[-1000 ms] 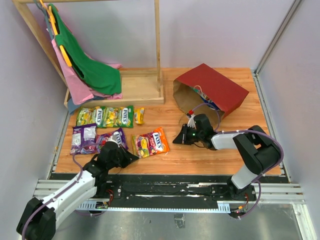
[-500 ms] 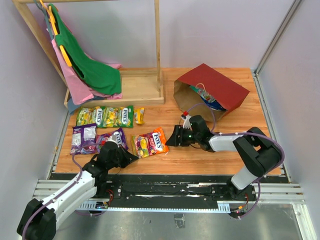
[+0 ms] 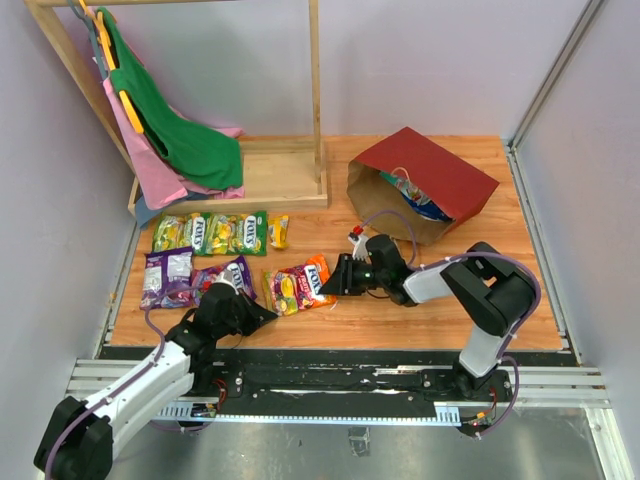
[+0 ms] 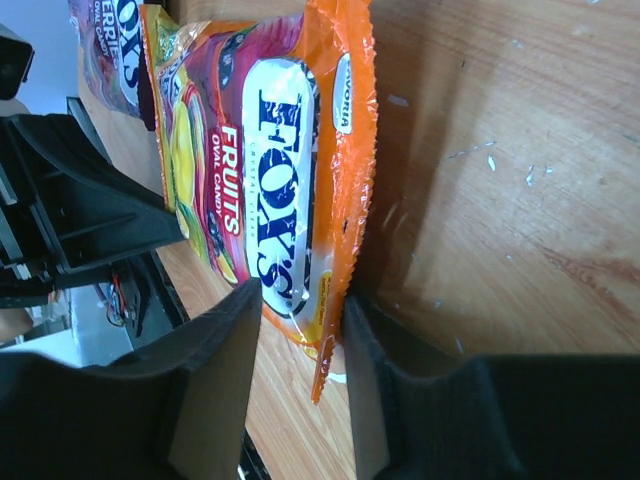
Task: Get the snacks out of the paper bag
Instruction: Adjust the snack at the center of the board.
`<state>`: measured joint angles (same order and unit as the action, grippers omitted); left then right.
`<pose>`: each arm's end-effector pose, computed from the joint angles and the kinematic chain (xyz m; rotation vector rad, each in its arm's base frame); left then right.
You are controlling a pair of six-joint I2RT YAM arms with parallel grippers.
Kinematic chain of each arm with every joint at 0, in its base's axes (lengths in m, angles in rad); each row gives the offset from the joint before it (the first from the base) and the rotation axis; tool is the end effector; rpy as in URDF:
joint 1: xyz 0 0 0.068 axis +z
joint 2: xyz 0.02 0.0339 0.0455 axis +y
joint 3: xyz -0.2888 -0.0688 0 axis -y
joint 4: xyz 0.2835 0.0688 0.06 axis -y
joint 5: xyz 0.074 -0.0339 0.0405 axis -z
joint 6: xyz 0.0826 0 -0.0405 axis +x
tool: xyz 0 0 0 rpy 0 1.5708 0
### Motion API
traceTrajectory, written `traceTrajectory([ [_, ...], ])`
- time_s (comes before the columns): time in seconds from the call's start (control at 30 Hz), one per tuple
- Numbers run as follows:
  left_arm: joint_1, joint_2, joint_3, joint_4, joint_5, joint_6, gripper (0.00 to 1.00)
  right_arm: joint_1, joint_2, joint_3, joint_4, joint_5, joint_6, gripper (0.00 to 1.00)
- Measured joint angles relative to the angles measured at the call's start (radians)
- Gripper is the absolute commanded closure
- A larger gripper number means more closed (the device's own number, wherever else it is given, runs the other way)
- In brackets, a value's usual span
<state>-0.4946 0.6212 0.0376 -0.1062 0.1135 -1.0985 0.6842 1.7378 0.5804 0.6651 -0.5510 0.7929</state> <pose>0.1497 -0.0914 0.0761 -0.6646 2.3538 -0.9211 0.2548 0.2636 0.0945 -0.2633 2.3158 1.4062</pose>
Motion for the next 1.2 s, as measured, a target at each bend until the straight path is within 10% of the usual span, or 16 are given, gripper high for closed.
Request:
traceTrajectory([
  [0.13, 0.001, 0.006, -0.001, 0.008, 0.003, 0.000, 1.00, 0.005, 0.034, 0.000, 0.032, -0.004, 0.026, 0.99],
  [1.2, 0.082, -0.099, 0.003, -0.028, 0.057, 0.031, 1.00, -0.127, -0.140, -0.055, -0.201, 0.108, -0.091, 0.99],
])
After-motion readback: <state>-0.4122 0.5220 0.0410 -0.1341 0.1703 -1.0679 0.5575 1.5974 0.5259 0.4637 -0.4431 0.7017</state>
